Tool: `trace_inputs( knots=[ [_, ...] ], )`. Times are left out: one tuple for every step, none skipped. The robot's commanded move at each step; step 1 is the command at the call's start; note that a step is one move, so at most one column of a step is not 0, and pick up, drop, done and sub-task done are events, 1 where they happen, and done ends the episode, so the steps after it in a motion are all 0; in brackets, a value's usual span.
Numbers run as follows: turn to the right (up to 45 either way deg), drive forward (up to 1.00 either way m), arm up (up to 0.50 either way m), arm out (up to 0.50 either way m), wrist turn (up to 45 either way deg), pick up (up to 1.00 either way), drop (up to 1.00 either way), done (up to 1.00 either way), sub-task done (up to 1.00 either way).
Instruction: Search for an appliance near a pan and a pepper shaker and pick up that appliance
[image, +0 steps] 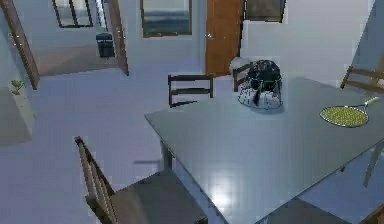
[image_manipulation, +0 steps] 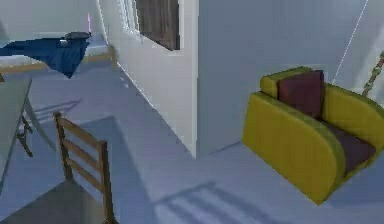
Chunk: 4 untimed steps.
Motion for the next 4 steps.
trace_inputs(
  knots=[
    [-45.0,0.0,0.0,0.0,0.0,0.0,0.0,0.0,0.0],
    [-24.0,0.0,0.0,0.0,0.0,0.0,0.0,0.0,0.0],
    [0.0,0.95,0.0,0.0,0.0,0.0,0.0,0.0,0.0],
    [33.0,0.0,0.0,0.0,0.0,0.0,0.0,0.0,0.0]
  ],
)
